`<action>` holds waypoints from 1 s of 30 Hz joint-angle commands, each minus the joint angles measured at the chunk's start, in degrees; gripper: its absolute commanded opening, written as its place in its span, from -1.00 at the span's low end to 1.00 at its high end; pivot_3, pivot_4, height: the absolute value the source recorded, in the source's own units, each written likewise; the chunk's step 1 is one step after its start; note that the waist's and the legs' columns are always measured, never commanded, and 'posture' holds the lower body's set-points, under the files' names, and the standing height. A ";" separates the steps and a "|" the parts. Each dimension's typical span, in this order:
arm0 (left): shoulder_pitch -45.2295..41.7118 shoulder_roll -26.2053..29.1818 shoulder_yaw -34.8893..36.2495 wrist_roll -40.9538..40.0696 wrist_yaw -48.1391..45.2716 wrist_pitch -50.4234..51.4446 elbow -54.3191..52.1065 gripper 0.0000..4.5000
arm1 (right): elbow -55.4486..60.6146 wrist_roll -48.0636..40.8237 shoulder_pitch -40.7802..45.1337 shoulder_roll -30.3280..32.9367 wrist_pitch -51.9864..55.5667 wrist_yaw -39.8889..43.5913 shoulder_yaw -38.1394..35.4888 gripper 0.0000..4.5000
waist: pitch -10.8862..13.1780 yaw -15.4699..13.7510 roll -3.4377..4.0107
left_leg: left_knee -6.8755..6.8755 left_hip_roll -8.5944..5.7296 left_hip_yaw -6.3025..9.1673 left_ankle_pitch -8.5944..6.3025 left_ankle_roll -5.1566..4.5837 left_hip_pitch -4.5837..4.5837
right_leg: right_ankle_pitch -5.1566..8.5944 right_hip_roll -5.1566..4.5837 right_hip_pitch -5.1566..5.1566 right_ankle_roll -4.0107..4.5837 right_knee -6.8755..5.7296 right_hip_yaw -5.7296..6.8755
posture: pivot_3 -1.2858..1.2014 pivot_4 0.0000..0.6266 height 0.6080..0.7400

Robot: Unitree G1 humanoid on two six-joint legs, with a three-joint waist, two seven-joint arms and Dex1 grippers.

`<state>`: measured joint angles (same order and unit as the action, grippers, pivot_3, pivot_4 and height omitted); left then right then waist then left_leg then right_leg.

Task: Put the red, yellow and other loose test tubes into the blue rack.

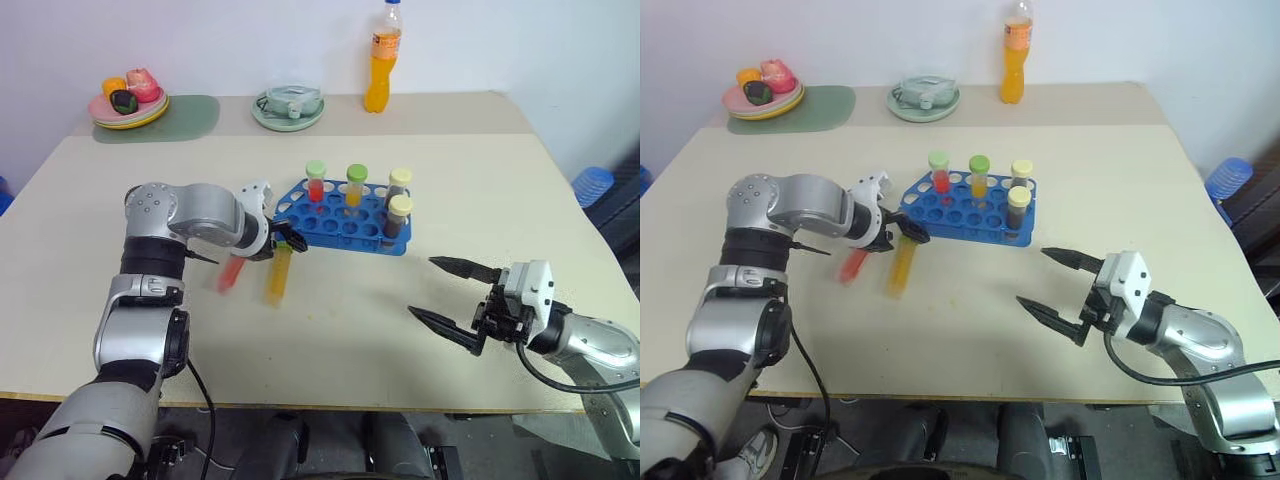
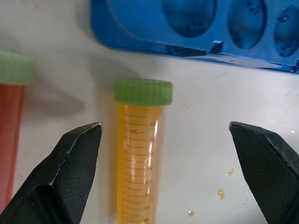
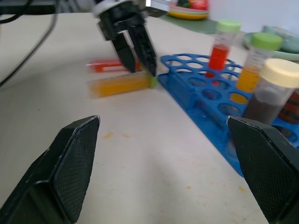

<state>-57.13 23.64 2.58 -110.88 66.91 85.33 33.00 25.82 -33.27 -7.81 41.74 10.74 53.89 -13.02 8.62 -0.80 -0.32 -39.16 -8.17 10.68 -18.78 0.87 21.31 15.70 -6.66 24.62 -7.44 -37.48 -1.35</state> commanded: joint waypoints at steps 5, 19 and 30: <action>-2.27 -0.17 -1.44 -2.12 5.95 -3.26 1.67 1.00 | 3.08 -1.29 0.59 -0.03 1.04 -0.75 -1.71 0.98 | 0.00 -0.01 0.00 | 0.00 -0.02 0.00 0.00 0.00 0.00 | 0.00 0.00 0.01 0.00 0.00 0.00 | 0.03 -0.52 1.00; -5.29 -1.41 -5.51 2.54 5.74 -2.38 9.40 0.20 | 6.34 -1.65 1.37 -0.11 4.45 -3.92 -1.92 1.00 | -0.03 -0.07 -0.03 | -0.01 -0.06 -0.03 0.00 0.00 0.01 | 0.00 -0.02 0.06 0.00 -0.07 -0.03 | 0.03 -0.52 1.00; -3.69 0.46 -4.58 2.43 3.03 -0.41 4.66 -0.64 | 5.46 -0.47 1.67 -0.69 4.30 -4.60 -0.86 1.00 | -0.06 0.04 -0.09 | -0.02 -0.08 -0.03 0.00 0.00 0.00 | 0.00 -0.04 0.06 0.00 -0.10 -0.04 | 0.03 -0.52 1.00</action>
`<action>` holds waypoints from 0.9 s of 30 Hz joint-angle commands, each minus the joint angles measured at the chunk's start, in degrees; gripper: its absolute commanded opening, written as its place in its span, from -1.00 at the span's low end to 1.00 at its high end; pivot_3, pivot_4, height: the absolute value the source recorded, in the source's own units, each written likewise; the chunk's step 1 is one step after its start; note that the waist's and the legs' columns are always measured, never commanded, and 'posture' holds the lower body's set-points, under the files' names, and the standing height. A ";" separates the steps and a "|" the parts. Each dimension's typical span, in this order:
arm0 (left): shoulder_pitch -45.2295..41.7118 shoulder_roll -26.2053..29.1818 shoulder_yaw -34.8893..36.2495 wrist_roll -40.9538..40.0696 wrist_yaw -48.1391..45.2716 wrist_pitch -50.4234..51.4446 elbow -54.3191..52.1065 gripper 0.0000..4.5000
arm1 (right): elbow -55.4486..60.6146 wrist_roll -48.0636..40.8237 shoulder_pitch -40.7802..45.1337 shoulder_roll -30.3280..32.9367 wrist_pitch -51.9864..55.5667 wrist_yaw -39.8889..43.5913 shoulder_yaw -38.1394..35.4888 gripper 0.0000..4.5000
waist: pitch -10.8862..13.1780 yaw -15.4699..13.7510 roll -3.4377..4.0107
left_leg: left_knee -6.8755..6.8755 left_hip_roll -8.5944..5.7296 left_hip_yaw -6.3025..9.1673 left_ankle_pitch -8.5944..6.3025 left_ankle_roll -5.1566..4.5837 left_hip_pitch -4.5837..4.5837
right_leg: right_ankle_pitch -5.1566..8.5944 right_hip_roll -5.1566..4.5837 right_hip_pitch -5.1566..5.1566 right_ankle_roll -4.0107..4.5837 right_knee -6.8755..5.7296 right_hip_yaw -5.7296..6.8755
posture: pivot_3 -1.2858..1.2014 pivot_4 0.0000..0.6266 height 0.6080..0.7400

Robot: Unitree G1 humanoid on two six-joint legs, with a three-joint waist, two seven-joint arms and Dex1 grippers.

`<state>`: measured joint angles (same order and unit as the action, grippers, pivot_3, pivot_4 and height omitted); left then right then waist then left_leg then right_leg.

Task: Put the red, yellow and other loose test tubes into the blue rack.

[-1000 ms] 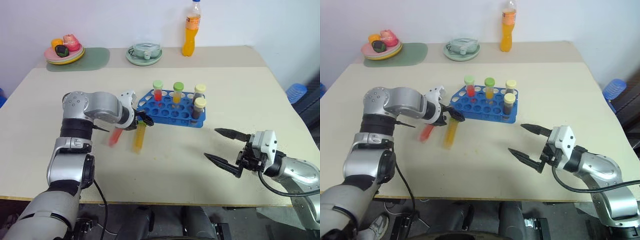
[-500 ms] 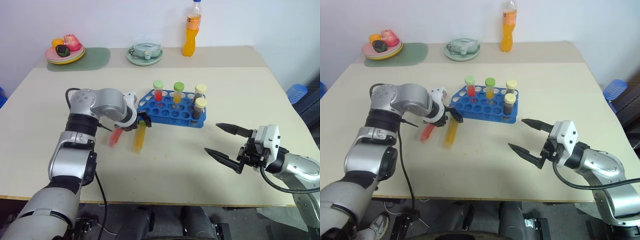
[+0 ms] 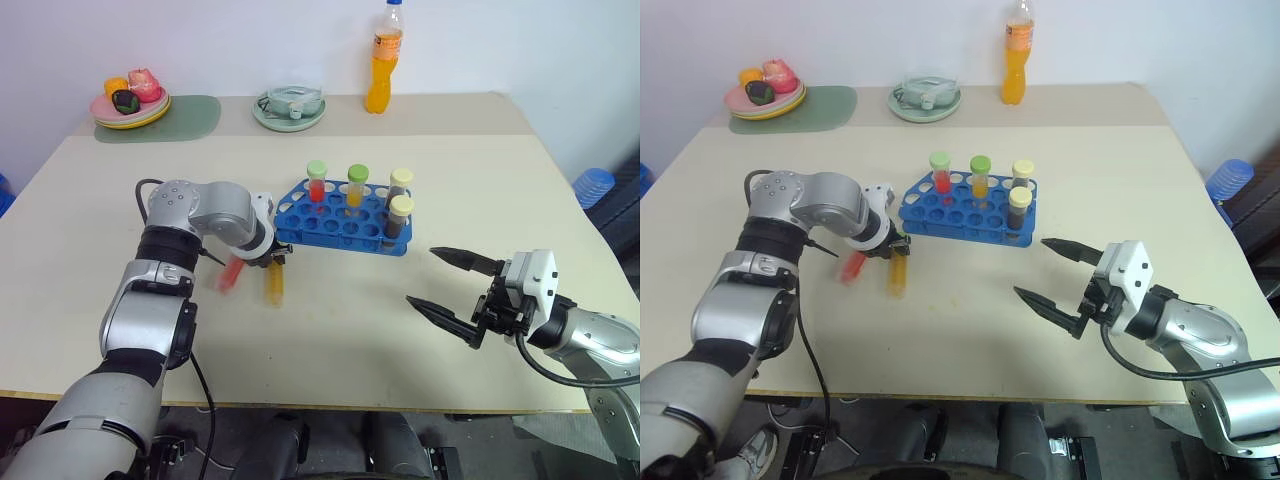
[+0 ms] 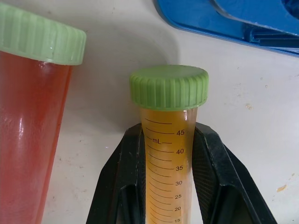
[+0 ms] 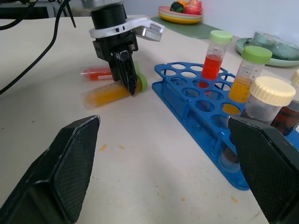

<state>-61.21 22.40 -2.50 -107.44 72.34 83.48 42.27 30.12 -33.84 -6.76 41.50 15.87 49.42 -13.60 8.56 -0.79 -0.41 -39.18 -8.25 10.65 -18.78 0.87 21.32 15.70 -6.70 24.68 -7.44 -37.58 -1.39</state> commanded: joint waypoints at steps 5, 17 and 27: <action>1.48 8.58 -3.31 -0.20 -17.06 8.39 -16.22 -0.64 | 0.33 0.24 1.53 -0.30 -0.90 0.13 -0.36 1.00 | 0.01 0.26 -0.01 | 0.01 0.01 -0.17 0.00 0.00 0.08 | 0.00 -0.01 0.30 0.00 -0.32 -0.09 | 0.03 -0.52 1.00; 24.46 20.59 -7.06 62.19 -80.70 -47.78 -66.90 -0.64 | -2.53 0.66 3.43 -0.78 -1.42 1.13 -0.32 1.00 | -0.02 -0.17 0.03 | 0.08 0.10 -0.58 0.00 0.00 0.01 | 0.00 -0.04 0.17 0.02 -0.06 -0.13 | 0.03 -0.52 1.00; 25.27 1.57 -13.07 91.61 -90.20 -86.50 -46.74 -0.64 | -1.54 0.59 1.48 -0.14 -0.38 0.07 -3.02 1.00 | 0.00 -1.56 0.00 | 0.05 0.18 -0.58 -0.11 -0.19 0.02 | -0.09 0.00 -0.05 -0.13 0.38 -0.08 | 0.03 -0.52 1.00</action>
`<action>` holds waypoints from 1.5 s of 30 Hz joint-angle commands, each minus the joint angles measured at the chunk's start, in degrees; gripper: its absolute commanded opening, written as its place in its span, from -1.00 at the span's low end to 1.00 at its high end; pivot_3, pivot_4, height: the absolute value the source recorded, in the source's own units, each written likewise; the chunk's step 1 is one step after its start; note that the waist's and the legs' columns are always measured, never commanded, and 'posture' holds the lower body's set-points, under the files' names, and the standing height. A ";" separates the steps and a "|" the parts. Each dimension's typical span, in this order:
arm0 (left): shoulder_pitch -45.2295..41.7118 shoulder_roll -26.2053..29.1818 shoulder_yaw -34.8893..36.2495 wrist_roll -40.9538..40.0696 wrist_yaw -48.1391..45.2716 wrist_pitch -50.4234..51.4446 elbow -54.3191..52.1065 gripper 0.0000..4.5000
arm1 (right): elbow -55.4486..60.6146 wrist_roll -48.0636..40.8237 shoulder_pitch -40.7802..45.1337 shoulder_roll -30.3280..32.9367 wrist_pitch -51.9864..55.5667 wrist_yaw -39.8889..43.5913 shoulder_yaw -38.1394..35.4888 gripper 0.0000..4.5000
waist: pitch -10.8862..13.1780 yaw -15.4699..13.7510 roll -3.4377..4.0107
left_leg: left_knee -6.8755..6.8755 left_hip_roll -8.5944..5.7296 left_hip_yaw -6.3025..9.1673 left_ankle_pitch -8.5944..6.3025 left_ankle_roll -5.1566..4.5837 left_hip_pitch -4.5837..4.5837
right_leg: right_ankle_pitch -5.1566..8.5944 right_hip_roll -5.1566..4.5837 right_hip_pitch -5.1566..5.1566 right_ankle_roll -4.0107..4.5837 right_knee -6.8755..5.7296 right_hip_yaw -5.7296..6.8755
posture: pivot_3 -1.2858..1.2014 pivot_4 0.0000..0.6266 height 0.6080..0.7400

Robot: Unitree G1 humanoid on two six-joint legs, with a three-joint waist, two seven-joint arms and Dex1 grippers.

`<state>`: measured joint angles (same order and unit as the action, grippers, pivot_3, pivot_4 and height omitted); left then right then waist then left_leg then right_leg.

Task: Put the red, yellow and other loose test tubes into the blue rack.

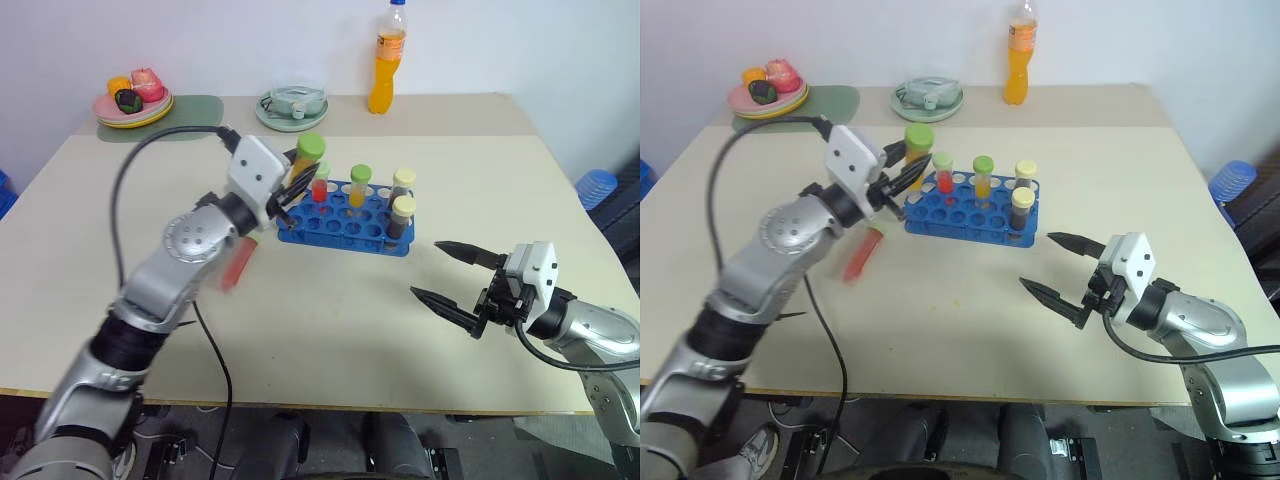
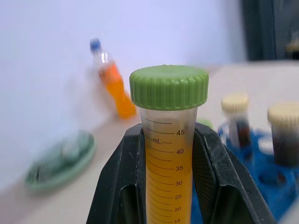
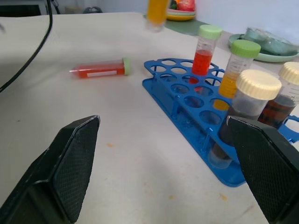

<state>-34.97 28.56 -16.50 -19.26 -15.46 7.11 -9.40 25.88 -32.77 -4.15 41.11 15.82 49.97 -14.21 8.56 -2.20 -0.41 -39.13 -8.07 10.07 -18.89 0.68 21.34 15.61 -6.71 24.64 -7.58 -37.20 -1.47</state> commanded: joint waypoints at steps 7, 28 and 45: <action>0.17 -14.53 1.87 6.23 -10.01 -21.45 18.62 -0.64 | 6.47 -1.32 -5.27 1.22 1.40 -1.94 -6.39 1.00 | 0.00 0.12 -0.01 | -0.02 0.01 -0.06 -0.02 -0.04 -0.03 | -0.05 0.00 -0.01 -0.09 0.03 0.00 | 0.03 -0.52 1.00; -1.49 -25.54 6.97 6.91 -18.46 -21.19 32.94 -0.64 | 10.29 -1.61 -7.64 0.70 3.63 -4.63 -8.82 1.00 | -0.01 -0.11 -0.03 | -0.05 -0.01 -0.07 -0.03 -0.08 -0.04 | -0.06 0.01 -0.04 -0.12 0.02 0.01 | 0.03 -0.52 1.00; -3.57 -27.63 6.97 7.78 -22.53 -21.70 38.13 -0.64 | 10.91 -1.79 -8.84 -0.07 3.46 -5.94 -8.43 1.00 | -0.01 -0.15 -0.04 | -0.06 -0.02 -0.07 -0.04 -0.09 -0.04 | -0.06 0.08 -0.05 -0.12 0.03 0.02 | 0.03 -0.52 1.00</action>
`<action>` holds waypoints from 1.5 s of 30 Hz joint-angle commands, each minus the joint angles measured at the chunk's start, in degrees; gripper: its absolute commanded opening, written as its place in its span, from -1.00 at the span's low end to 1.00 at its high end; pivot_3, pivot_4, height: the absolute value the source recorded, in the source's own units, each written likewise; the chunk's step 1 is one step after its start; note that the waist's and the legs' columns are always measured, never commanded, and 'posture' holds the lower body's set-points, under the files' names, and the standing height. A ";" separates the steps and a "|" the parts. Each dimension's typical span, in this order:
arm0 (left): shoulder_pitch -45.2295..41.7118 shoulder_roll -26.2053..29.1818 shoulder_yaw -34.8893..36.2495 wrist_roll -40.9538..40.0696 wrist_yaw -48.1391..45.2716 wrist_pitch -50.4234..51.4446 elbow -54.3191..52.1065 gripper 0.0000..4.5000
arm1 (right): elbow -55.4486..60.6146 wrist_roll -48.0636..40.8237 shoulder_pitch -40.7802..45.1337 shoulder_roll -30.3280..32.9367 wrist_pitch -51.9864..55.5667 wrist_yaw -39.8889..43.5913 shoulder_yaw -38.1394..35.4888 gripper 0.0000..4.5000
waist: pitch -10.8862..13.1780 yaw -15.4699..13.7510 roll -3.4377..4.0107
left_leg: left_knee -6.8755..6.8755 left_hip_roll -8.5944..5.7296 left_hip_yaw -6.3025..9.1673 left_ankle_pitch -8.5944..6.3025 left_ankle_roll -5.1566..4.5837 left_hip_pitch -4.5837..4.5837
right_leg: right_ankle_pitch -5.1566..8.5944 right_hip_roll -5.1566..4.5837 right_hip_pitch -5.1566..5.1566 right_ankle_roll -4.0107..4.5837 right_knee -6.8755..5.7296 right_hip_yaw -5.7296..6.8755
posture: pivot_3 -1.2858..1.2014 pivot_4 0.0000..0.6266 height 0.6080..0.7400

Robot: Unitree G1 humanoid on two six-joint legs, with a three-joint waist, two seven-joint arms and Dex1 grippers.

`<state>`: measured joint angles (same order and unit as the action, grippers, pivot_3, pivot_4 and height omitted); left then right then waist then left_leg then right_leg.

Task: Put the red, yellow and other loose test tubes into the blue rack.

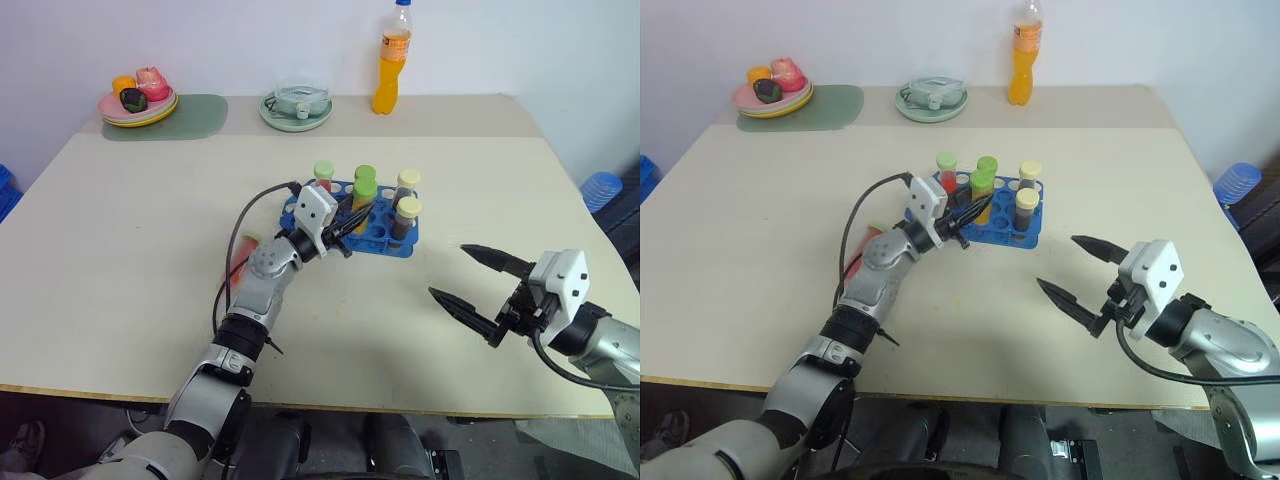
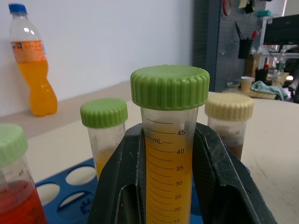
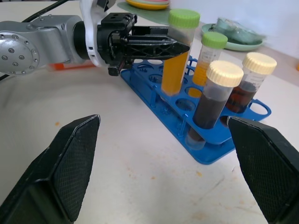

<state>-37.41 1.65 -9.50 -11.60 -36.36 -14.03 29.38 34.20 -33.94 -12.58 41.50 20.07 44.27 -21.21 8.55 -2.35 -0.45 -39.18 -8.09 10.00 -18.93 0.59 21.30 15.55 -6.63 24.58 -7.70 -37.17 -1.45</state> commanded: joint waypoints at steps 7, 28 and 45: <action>-0.81 -0.46 0.75 -0.83 -3.55 0.87 -1.13 -0.64 | 2.50 -0.57 -3.70 -1.30 -1.92 0.10 -2.70 1.00 | 0.00 0.02 0.00 | 0.00 0.00 0.00 0.00 0.00 0.00 | 0.00 0.00 0.00 0.00 0.00 0.00 | 0.03 -0.52 1.00; 3.22 4.15 8.01 -10.17 -0.12 12.13 -26.17 0.85 | -1.09 1.20 -1.36 -2.60 -3.79 1.28 1.20 1.00 | 0.00 0.08 0.01 | 0.00 0.03 0.01 0.00 0.00 -0.02 | 0.00 0.05 0.00 0.00 -0.01 -0.02 | 0.03 -0.52 1.00; -19.28 29.54 21.18 -29.94 30.94 106.53 -23.03 0.85 | -8.91 3.30 3.78 -2.64 -7.31 5.64 4.84 1.00 | 0.06 0.73 -0.11 | -0.01 -0.01 0.08 0.00 0.01 -0.01 | 0.00 0.10 0.09 0.00 -0.14 0.02 | 0.03 -0.52 1.00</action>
<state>-56.37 28.70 14.84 -37.85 -3.75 90.66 3.53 24.99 -30.49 -8.98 39.14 13.98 49.44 -16.03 8.60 -1.62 -0.56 -39.13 -8.10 10.08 -18.93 0.60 21.24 15.55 -6.53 24.67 -7.70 -37.31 -1.44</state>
